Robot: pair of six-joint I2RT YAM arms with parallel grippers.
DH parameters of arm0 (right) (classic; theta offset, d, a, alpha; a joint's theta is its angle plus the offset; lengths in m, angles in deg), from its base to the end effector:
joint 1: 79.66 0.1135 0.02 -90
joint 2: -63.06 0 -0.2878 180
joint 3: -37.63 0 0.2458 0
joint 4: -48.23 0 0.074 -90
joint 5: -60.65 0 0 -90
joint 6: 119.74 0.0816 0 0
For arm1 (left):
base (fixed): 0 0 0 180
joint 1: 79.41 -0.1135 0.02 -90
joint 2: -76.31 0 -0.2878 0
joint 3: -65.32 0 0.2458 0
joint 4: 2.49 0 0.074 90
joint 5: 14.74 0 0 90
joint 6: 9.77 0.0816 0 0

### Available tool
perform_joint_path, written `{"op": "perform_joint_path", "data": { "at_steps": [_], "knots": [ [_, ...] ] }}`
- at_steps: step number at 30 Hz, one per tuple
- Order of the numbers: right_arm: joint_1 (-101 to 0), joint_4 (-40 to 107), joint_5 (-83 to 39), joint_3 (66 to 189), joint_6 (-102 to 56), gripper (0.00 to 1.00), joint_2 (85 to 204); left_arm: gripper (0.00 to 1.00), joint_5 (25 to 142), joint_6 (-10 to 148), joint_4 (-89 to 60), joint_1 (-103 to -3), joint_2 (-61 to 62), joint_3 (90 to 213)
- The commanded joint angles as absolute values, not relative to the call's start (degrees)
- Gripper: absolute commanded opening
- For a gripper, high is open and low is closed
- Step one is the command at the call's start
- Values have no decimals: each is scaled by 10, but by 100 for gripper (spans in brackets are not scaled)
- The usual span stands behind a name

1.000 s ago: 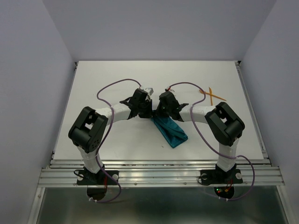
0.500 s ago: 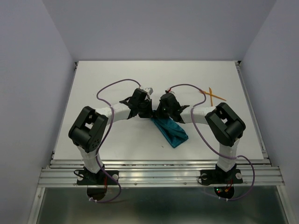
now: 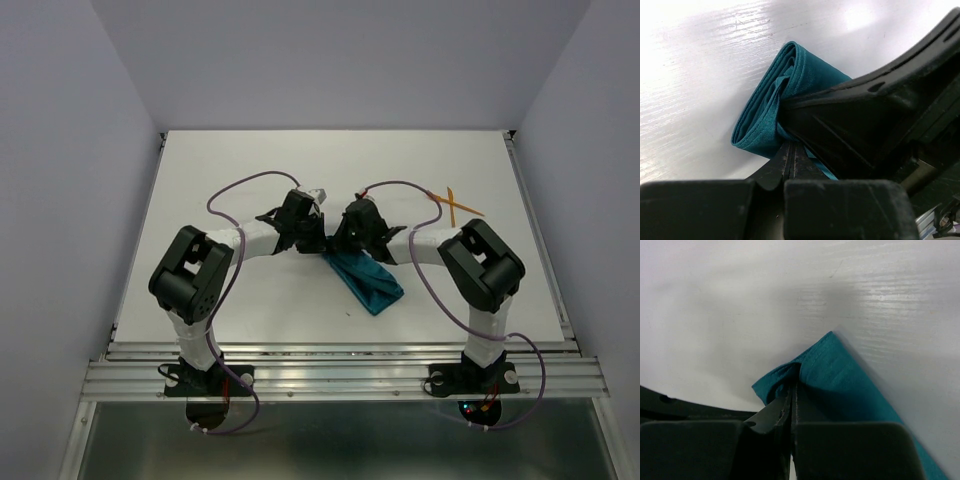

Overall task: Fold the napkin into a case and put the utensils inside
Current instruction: Stuff the top corner of the smaller-rectangle-folded napkin into the folded napkin.

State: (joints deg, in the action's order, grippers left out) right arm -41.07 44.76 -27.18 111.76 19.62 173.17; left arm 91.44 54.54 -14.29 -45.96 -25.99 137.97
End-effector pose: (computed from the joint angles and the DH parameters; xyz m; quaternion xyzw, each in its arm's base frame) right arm 0.3404 0.2756 0.1405 0.0768 0.9009 0.3087 0.2953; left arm 0.3288 -0.2445 0.1722 0.1188 0.8965 -0.3124 0.2907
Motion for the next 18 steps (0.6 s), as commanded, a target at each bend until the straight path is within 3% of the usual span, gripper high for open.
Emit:
{"op": "perform_joint_path", "data": {
  "at_steps": [1, 5, 8, 18],
  "knots": [
    [-405, 451, -252, 1099, 190, 1, 1667, 0, 927, 533, -94, -465, -251, 1375],
    [-405, 426, -272, 1091, 170, 3, 1622, 0, 929, 532, -86, -468, -249, 1370],
    [-405, 401, -291, 1088, 151, 10, 1611, 0, 930, 533, -86, -471, -249, 1373],
    [-405, 316, -331, 1134, 58, 23, 1669, 0, 932, 535, -89, -476, -249, 1375]
  ]
}}
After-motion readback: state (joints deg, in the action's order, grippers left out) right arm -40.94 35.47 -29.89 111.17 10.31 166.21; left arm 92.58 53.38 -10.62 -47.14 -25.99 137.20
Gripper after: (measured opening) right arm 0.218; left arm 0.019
